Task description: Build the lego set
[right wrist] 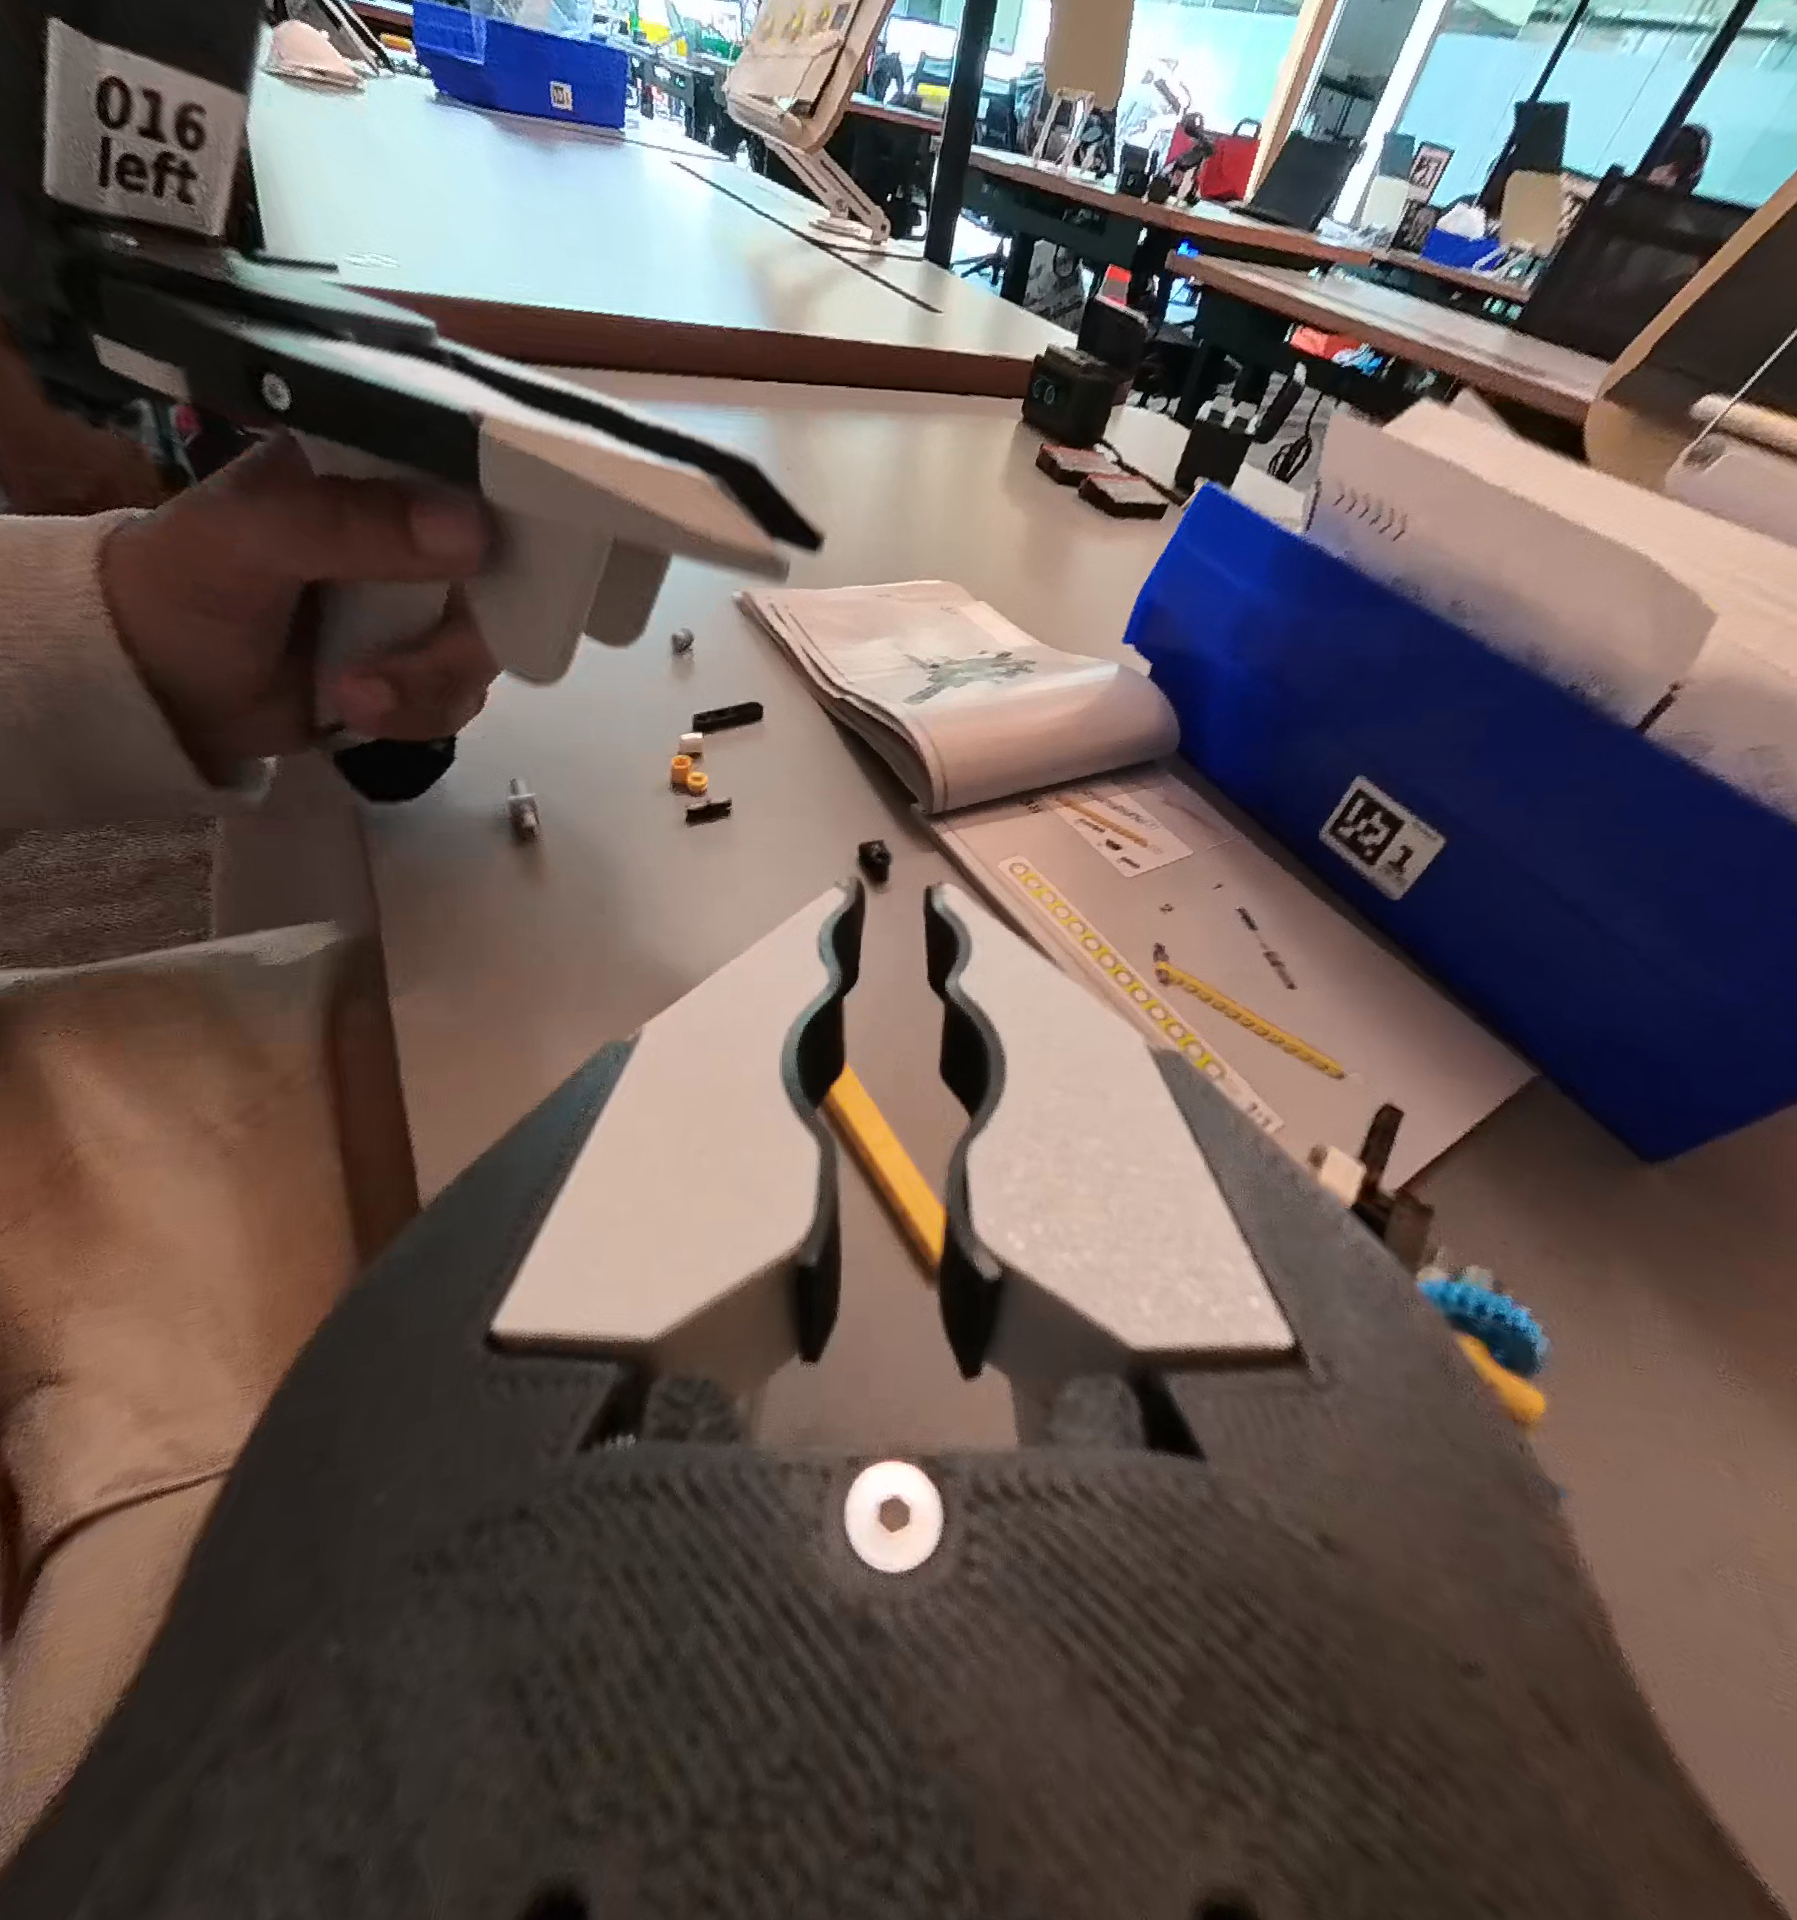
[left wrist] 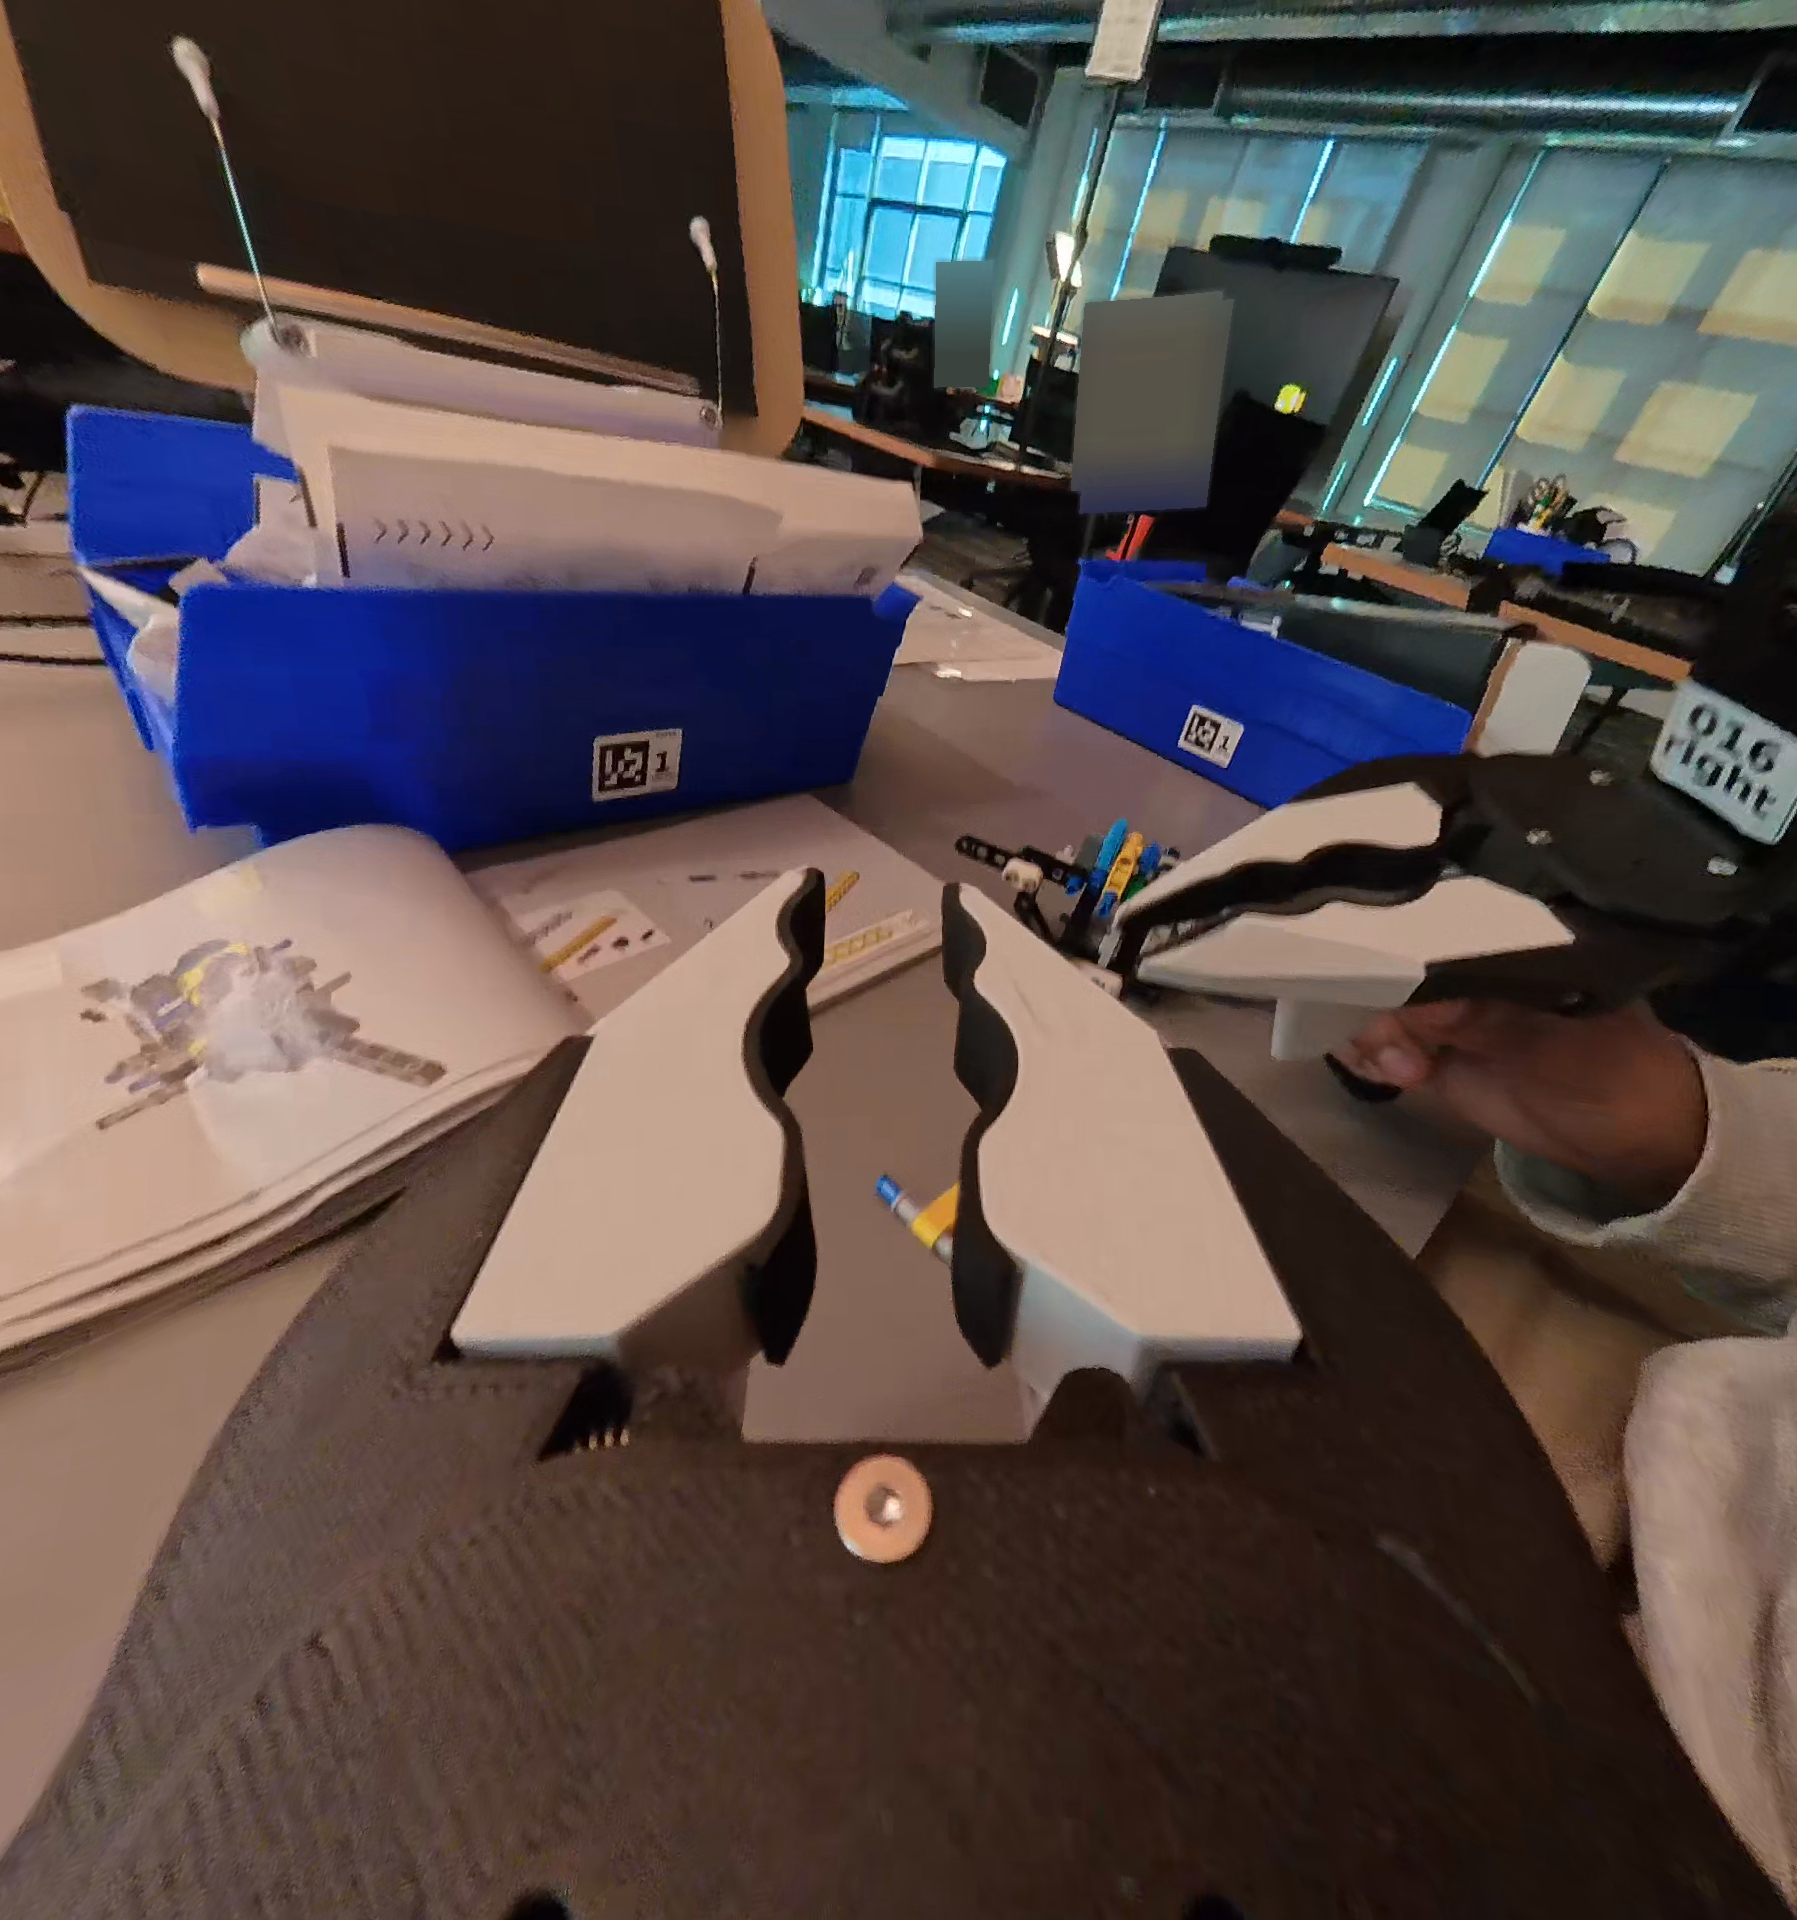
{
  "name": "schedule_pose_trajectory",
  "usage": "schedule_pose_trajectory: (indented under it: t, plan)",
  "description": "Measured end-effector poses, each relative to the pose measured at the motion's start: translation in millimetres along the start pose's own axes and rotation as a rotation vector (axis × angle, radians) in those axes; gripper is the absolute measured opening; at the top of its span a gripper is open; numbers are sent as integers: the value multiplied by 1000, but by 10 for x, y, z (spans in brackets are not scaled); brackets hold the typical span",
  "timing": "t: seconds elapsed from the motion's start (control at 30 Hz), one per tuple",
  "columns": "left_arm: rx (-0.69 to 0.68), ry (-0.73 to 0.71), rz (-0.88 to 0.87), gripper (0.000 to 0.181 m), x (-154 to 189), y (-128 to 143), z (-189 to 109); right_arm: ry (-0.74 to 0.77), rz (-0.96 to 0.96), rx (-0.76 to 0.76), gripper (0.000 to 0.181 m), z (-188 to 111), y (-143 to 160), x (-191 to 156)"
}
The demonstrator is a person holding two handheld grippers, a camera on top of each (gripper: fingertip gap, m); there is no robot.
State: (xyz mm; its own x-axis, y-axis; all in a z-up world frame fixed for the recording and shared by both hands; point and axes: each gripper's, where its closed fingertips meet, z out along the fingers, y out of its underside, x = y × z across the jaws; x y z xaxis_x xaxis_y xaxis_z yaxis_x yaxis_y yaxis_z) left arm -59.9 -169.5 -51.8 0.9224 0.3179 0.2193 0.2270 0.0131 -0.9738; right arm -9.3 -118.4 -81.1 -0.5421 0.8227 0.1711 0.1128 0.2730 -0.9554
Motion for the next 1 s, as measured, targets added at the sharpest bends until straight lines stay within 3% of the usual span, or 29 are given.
schedule_pose_trajectory:
  t: [0.23, 0.37, 0.5, 0.63, 0.8, 0.93, 1.0]
  plan:
    - [49, 75, -37, 27, 114, -380, 264, -35, 45, 33, 11, -14, -84, -24]
    - [-21, 219, -123, 38, 276, -196, 382, -91, 116, 24, 11, -89, -60, -156]
    - [-10, 198, -128, 39, 128, -105, 395, -152, 226, 138, 8, -319, -256, -189]
    - [-119, 178, -73, 46, -190, 10, 455, 42, 173, 188, 9, -575, -284, 344]
    - [-97, 149, -167, 54, -476, 29, 295, 319, 231, 166, 21, -949, -2, 1162]
    - [-42, 104, -202, 56, -659, -69, 237, 360, 343, 99, 36, -918, 284, 1410]
    - [-30, 112, -223, 57, -686, -95, 228, 410, 299, 32, 37, -908, 395, 1502]
